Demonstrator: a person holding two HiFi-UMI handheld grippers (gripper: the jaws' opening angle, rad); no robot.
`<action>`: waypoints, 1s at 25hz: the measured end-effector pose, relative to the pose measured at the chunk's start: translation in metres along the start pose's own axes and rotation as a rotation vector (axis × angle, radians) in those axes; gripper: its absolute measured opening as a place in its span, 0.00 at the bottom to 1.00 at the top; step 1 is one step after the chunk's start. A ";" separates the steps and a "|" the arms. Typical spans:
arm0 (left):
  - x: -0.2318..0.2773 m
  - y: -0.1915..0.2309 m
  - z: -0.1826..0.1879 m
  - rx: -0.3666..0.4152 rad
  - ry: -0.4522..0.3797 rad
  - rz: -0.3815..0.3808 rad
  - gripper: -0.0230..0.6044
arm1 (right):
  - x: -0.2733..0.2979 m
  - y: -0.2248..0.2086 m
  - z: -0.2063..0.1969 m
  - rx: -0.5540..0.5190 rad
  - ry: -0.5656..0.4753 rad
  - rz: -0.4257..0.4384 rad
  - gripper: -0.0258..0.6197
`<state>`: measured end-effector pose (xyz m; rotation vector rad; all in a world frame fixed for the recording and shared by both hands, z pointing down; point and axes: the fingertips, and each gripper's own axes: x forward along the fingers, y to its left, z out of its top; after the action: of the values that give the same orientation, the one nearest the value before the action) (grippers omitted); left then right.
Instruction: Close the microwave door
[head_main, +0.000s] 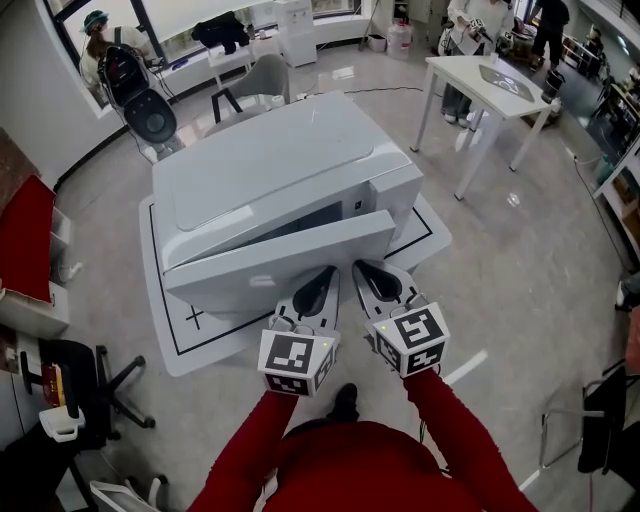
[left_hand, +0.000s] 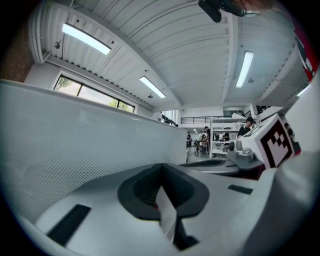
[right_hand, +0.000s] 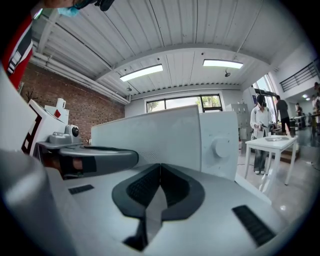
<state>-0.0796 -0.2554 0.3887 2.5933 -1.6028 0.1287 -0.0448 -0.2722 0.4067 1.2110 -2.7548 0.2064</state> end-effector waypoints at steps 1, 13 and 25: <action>0.002 0.001 0.000 0.000 -0.001 0.004 0.05 | 0.003 -0.001 0.000 0.000 0.001 -0.001 0.06; 0.015 0.028 0.000 -0.072 0.003 0.064 0.05 | 0.030 -0.015 0.004 0.003 0.015 -0.017 0.06; 0.018 0.028 0.000 -0.041 0.025 0.108 0.05 | 0.034 -0.016 0.005 0.022 0.022 -0.044 0.06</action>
<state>-0.0969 -0.2839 0.3919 2.4662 -1.7179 0.1333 -0.0562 -0.3087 0.4085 1.2661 -2.7112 0.2449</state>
